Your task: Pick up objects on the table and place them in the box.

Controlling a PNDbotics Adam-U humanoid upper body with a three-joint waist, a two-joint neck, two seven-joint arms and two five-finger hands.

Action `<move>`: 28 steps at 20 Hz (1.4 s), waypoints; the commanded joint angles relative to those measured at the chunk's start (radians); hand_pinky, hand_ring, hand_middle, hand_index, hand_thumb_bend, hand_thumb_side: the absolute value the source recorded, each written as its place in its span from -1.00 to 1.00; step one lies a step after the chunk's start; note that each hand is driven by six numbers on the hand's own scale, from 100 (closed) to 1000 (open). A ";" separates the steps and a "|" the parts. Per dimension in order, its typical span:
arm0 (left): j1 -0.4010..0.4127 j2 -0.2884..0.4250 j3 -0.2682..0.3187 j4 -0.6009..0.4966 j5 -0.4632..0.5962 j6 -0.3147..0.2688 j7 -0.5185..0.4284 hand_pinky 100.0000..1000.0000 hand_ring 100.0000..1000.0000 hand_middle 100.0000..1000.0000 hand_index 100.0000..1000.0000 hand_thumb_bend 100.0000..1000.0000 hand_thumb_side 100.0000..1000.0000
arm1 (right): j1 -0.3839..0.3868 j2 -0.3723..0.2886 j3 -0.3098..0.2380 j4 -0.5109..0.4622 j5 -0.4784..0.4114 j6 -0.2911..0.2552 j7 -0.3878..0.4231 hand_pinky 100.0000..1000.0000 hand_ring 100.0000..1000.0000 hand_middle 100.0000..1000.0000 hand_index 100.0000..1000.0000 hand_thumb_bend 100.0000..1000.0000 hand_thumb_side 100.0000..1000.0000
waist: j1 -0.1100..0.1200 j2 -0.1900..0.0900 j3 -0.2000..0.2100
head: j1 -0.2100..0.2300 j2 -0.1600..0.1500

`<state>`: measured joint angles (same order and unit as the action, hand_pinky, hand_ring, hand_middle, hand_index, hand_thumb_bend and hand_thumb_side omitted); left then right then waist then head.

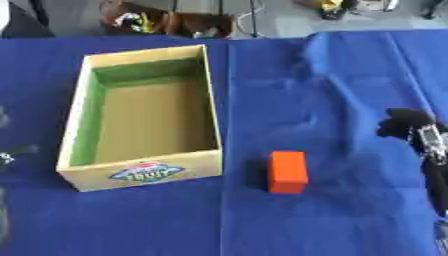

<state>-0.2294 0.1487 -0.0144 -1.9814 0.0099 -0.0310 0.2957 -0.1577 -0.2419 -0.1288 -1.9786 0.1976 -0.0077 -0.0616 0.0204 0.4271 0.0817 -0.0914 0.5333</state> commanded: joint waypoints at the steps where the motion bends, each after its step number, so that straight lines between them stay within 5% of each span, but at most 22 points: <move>1: -0.003 0.006 0.002 -0.019 0.001 -0.001 0.003 0.14 0.79 0.58 0.35 -1.00 0.95 | -0.003 -0.006 -0.001 -0.021 -0.002 -0.001 0.004 0.58 0.22 0.13 0.49 -1.00 1.00 | -0.001 -0.015 0.001 | 0.001 -0.013; 11: -0.001 0.010 0.002 -0.019 0.000 0.000 0.003 0.14 0.79 0.58 0.35 -1.00 0.94 | -0.042 -0.061 0.006 -0.021 0.026 -0.025 0.027 0.56 0.29 0.22 0.58 -1.00 1.00 | -0.004 -0.019 0.000 | 0.003 -0.011; 18: 0.007 0.028 -0.003 -0.019 -0.003 0.004 -0.003 0.14 0.79 0.58 0.35 -1.00 0.94 | -0.184 -0.208 0.113 -0.021 0.117 -0.105 0.117 0.59 0.48 0.42 0.76 -1.00 0.99 | -0.026 -0.033 -0.006 | 0.010 -0.004; 28: 0.012 0.035 -0.008 -0.019 -0.003 0.008 -0.007 0.14 0.79 0.58 0.35 -1.00 0.94 | -0.348 -0.424 0.303 0.078 0.250 -0.082 0.250 0.72 0.61 0.49 0.88 -1.00 0.85 | -0.029 -0.040 -0.008 | 0.009 0.006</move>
<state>-0.2154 0.1671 -0.0169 -1.9814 0.0086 -0.0253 0.2909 -0.4915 -0.6125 0.1618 -1.9043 0.4245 -0.0932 0.1717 -0.0092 0.4134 0.0743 -0.0817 0.5353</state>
